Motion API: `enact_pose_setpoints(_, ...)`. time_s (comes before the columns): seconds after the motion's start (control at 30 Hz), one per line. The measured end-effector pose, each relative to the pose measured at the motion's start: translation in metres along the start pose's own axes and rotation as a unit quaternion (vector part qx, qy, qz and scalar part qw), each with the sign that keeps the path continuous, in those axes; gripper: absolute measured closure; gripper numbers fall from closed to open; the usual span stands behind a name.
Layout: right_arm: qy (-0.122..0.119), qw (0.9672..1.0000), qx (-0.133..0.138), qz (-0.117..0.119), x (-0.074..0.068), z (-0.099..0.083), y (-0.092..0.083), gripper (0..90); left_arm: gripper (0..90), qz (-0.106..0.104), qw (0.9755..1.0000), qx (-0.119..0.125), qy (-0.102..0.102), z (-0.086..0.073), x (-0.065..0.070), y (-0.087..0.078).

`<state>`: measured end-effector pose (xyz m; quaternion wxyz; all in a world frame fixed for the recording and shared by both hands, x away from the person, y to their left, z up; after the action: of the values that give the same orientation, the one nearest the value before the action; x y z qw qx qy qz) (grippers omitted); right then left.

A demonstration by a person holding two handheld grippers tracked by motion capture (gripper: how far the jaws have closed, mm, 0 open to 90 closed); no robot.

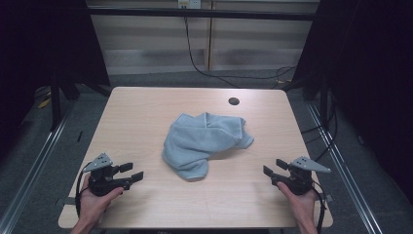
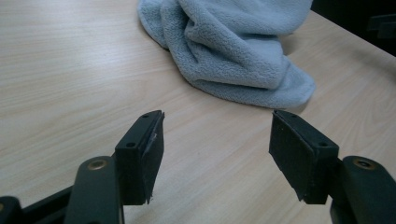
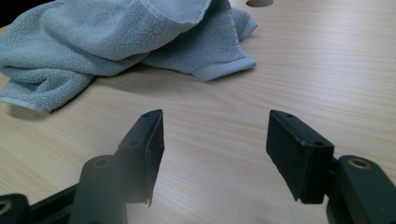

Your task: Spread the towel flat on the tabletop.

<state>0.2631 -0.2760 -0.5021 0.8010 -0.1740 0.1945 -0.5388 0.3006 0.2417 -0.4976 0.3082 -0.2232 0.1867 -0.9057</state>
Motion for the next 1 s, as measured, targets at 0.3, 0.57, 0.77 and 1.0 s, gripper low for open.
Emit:
enact_pose_setpoints(0.3,-0.007,0.9995,-0.020,0.025,-0.009,-0.002,0.004,38.8,35.9,-0.007,0.9997,-0.021,-0.009,-0.002,0.000,0.009)
enact_pose_setpoints(0.57,-0.026,0.9968,-0.030,0.070,-0.024,0.008,0.008,45.0,37.7,-0.024,0.9991,-0.035,0.008,0.004,0.016,0.023)
enact_pose_setpoints(0.77,-0.043,0.9931,-0.037,0.103,-0.032,0.026,0.022,48.8,42.5,-0.051,0.9979,-0.025,0.032,0.027,0.028,0.040)
enact_pose_setpoints(1.0,-0.068,0.9892,-0.025,0.127,-0.037,0.063,0.053,45.0,55.8,-0.077,0.9959,-0.011,0.047,0.052,0.035,0.067)
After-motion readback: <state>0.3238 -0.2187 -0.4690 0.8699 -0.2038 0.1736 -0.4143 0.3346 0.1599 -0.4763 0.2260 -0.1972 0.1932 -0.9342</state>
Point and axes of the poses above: each handheld gripper's, and its own axes: y roughly forward along the jaws, z roughly out of its top, x roughly to its right, the point moved 4 cm from there along y, roughly forward along the jaws, and after that the axes turned 3 degrees about -z, right-handed, at the moved point
